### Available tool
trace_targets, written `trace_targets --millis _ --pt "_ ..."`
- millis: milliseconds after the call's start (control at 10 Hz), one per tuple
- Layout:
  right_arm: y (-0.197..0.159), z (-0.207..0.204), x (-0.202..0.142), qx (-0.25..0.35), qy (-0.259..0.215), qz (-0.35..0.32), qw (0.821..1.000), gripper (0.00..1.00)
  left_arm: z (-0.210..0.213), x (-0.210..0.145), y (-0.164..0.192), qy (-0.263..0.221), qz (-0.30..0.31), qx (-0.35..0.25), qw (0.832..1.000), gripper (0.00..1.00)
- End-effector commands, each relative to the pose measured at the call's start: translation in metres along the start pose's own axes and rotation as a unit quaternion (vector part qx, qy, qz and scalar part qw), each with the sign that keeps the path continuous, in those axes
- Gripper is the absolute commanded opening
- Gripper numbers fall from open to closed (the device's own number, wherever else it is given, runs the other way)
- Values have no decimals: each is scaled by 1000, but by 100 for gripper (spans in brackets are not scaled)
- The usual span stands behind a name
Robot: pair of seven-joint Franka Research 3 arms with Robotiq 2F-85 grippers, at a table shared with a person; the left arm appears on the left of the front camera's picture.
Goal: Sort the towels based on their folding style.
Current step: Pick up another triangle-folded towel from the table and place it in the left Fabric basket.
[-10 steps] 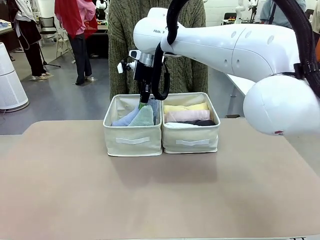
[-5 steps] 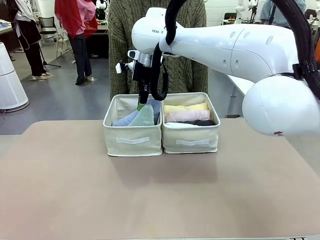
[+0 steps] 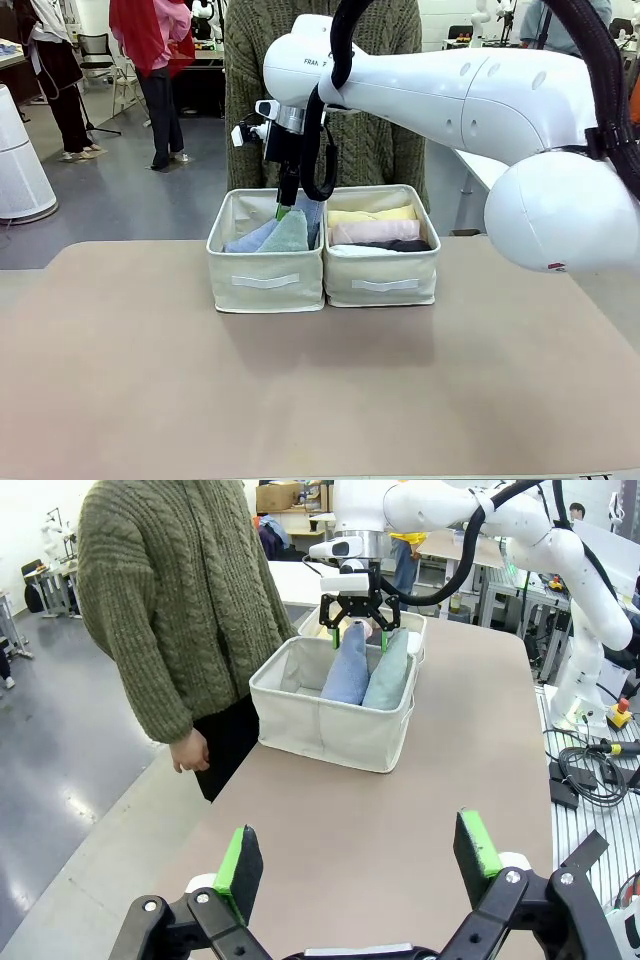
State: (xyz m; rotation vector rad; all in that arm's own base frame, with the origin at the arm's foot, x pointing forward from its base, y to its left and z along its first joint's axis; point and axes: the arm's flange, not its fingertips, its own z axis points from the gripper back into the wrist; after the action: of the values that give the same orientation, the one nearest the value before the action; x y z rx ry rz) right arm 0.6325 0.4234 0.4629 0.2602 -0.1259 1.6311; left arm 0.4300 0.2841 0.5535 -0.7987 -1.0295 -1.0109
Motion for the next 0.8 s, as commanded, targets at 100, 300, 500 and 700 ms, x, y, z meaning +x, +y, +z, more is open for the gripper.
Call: trace_targets --millis 100,300,500,700 --pt "-15 7 13 5 0 -12 1000 100 1 0 -2 5 0 1 1000 100" --pt "-16 8 12 6 0 -14 1000 100 1 0 -2 5 0 1 1000 100" --pt "-7 16 16 10 18 -37 999 100 1 0 -2 5 0 1 1000 100" --pt "50 72 13 -11 31 -89 995 100 1 0 -2 5 0 1 1000 100"
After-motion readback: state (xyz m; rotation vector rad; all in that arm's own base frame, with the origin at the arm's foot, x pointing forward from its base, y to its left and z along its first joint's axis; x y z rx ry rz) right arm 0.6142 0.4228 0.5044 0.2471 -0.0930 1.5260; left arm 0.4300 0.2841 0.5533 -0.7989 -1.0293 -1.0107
